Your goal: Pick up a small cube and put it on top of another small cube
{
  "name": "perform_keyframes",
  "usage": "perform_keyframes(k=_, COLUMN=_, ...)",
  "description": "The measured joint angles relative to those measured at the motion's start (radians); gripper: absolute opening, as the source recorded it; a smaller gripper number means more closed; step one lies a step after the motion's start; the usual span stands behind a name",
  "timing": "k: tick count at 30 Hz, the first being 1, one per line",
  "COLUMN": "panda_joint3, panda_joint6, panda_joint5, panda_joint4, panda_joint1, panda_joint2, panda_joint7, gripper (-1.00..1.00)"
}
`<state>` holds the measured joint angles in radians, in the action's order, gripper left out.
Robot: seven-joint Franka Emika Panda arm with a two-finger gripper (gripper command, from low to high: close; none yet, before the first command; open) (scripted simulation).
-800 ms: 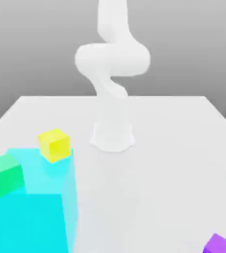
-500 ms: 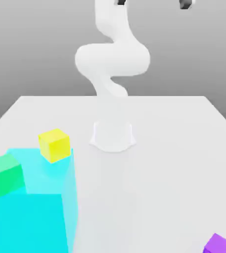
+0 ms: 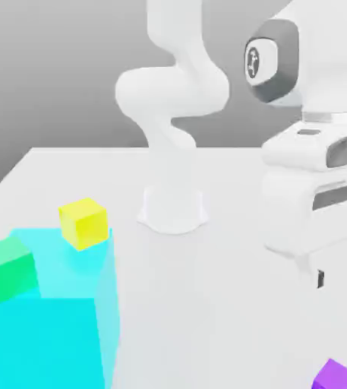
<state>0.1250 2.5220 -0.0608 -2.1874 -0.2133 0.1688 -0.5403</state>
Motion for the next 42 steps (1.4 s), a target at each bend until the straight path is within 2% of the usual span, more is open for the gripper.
perform_keyframes(k=6, panda_joint3=0.023, panda_joint6=0.048, panda_joint5=-0.048, panda_joint4=0.026, panda_joint1=-0.047, panda_joint2=0.220, panda_joint7=0.035, gripper=0.00)
perform_keyframes(k=10, panda_joint3=0.003, panda_joint6=0.140, panda_joint5=-0.081, panda_joint4=0.054, panda_joint1=-0.074, panda_joint2=0.365, panda_joint7=0.024, gripper=0.00)
perform_keyframes(k=11, panda_joint3=-0.003, panda_joint6=0.162, panda_joint5=-0.087, panda_joint4=0.060, panda_joint1=-0.080, panda_joint2=0.395, panda_joint7=0.020, gripper=-1.00)
perform_keyframes(k=19, panda_joint3=0.000, panda_joint6=0.146, panda_joint5=-0.080, panda_joint4=0.056, panda_joint1=-0.078, panda_joint2=0.376, panda_joint7=0.025, gripper=-1.00)
perform_keyframes(k=23, panda_joint3=0.011, panda_joint6=0.046, panda_joint5=-0.045, panda_joint4=0.024, panda_joint1=-0.049, panda_joint2=0.242, panda_joint7=0.033, gripper=-1.00)
perform_keyframes(k=30, panda_joint3=-0.096, panda_joint6=-0.128, panda_joint5=0.013, panda_joint4=-0.053, panda_joint1=0.051, panda_joint2=-0.014, panda_joint7=-0.070, gripper=-1.00)
perform_keyframes(k=42, panda_joint3=-0.222, panda_joint6=-0.428, panda_joint5=0.015, panda_joint4=-0.186, panda_joint1=0.300, panda_joint2=-0.449, panda_joint7=-0.327, gripper=-1.00)
